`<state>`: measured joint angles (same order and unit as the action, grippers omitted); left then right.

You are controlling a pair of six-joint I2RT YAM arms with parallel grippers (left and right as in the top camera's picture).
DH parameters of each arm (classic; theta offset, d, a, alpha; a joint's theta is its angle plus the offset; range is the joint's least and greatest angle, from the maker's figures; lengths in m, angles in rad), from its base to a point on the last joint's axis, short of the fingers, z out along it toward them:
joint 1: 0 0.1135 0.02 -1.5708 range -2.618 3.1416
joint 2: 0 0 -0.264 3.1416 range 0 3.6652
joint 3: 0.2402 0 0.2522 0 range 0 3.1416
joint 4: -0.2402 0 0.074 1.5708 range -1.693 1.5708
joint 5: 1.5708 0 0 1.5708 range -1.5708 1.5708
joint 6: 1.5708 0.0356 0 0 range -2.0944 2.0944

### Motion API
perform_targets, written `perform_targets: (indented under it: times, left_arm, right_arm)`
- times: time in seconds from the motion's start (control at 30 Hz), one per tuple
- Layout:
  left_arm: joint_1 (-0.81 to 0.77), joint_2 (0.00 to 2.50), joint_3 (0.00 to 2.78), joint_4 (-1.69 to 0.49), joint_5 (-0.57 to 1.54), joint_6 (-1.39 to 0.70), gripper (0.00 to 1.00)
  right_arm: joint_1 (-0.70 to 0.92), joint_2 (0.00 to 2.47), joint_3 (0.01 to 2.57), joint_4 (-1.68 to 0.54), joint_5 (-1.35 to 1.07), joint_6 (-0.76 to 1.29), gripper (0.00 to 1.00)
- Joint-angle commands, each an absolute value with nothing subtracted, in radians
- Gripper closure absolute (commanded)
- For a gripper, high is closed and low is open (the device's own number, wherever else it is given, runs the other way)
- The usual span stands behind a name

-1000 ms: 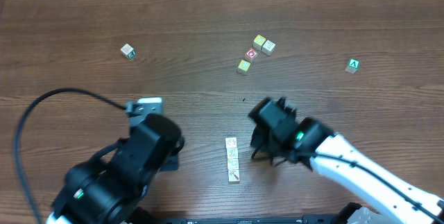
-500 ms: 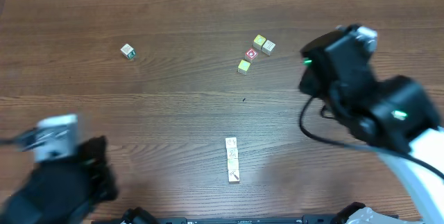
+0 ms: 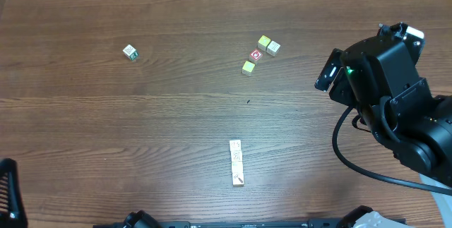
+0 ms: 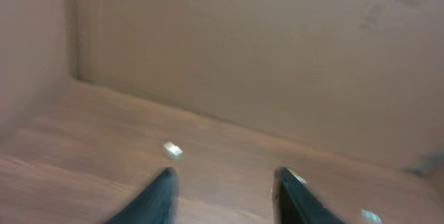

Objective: Flip 4 blocks

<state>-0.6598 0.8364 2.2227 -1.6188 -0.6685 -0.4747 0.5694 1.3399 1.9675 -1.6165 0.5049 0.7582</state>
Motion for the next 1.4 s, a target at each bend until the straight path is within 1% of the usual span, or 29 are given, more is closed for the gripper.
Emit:
perform_targets:
  times: [0.0,0.03,1.37]
  left_arm:
    - [-0.662,0.842,2.226,-1.611,-0.886,-0.362,0.13]
    - [-0.662,0.842,2.226,-1.611,-0.895,-0.362,0.0]
    - [-0.662,0.842,2.226,-1.62,-0.882,-0.363,0.0]
  right_arm:
    - [0.565,1.337,1.983,-1.614,0.522,0.751,0.0]
    - [0.565,1.337,1.982,-1.614,0.522,0.751,0.0]
    - [0.565,1.337,1.983,-1.604,0.493,0.751,0.0]
